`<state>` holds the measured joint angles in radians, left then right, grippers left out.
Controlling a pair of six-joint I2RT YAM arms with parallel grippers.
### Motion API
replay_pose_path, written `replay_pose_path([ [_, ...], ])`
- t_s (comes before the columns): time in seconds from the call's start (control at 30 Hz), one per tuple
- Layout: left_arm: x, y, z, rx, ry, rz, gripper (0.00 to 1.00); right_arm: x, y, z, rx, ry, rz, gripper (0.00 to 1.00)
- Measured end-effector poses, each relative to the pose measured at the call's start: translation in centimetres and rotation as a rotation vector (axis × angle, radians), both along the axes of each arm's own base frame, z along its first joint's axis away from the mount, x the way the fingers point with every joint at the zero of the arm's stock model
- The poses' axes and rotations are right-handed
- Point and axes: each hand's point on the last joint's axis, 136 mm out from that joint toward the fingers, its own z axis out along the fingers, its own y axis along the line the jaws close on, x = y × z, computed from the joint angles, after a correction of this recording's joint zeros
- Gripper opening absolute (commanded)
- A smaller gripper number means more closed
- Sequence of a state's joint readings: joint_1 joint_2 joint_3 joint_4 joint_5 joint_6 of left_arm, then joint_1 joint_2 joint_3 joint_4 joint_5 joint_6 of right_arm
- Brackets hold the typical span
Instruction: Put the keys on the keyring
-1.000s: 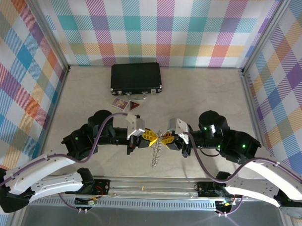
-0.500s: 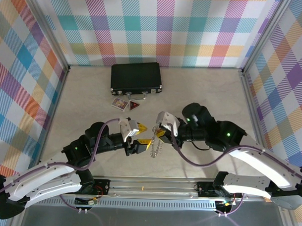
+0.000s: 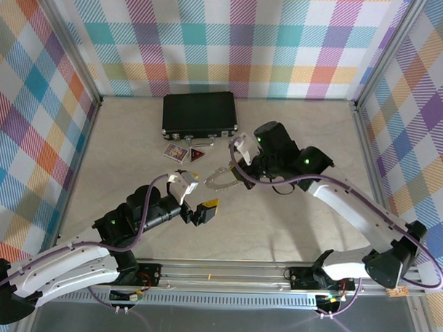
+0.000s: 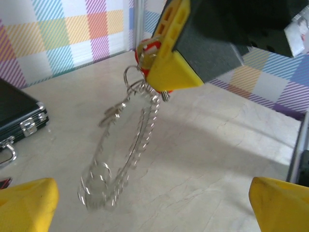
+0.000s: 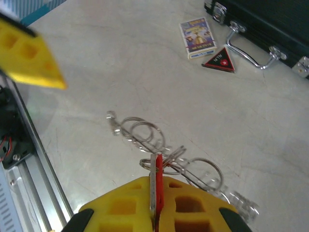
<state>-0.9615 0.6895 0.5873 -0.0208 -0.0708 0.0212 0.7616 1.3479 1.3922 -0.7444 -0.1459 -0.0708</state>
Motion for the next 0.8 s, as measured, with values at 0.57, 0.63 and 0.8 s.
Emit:
replay_pose_path([
  [0.57,0.5,0.3,-1.1,0.007,0.000,0.032,1.00,10.2,1.2,-5.2,0.027,0.180,-0.149,0.00],
  [0.63,0.5,0.3,-1.1,0.007,0.000,0.033,1.00,11.1,1.6,-5.8,0.035,0.195,-0.151,0.00],
  [0.8,0.5,0.3,-1.1,0.008,0.000,0.033,1.00,12.8,2.5,-6.4,0.060,0.211,-0.150,0.00],
])
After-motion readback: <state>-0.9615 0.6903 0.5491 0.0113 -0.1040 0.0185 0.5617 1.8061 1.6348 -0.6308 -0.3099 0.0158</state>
